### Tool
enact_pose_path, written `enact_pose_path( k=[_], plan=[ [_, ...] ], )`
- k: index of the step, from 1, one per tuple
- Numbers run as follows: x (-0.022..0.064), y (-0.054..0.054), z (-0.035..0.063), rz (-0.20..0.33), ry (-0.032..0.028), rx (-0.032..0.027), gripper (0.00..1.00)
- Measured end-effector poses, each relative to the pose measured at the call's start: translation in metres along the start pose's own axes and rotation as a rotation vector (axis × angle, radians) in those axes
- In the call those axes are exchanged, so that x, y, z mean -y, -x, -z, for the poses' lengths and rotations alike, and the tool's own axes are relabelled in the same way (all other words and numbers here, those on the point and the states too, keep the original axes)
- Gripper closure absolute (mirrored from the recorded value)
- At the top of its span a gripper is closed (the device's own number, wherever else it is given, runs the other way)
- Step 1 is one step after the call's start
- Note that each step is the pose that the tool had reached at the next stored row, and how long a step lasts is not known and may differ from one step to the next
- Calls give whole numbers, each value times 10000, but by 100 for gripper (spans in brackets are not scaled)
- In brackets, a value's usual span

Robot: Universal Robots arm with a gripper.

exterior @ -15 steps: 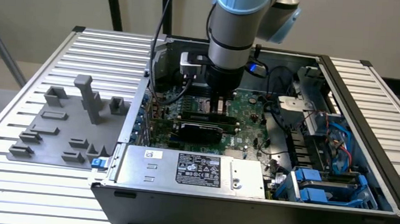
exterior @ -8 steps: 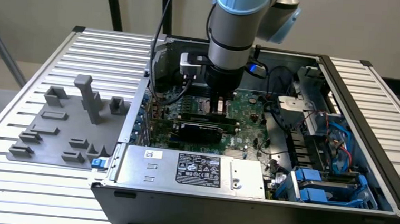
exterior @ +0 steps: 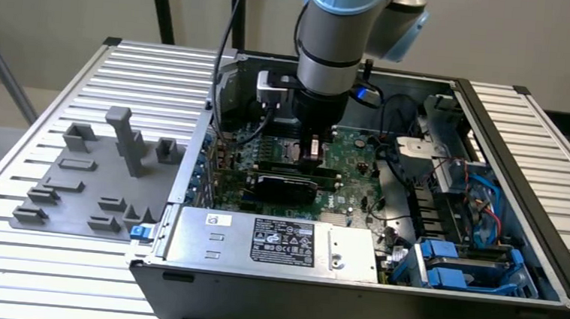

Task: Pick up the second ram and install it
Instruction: 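Insert the second ram into the second slot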

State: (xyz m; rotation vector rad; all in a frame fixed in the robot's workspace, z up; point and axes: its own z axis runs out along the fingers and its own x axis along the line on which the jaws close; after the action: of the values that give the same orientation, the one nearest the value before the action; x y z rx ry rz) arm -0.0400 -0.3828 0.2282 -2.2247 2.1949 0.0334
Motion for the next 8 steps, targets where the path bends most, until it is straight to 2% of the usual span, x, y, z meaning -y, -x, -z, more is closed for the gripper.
enact_pose_path(
  k=[8],
  plan=[
    [-15,3,103,0,1,1,78]
  ],
)
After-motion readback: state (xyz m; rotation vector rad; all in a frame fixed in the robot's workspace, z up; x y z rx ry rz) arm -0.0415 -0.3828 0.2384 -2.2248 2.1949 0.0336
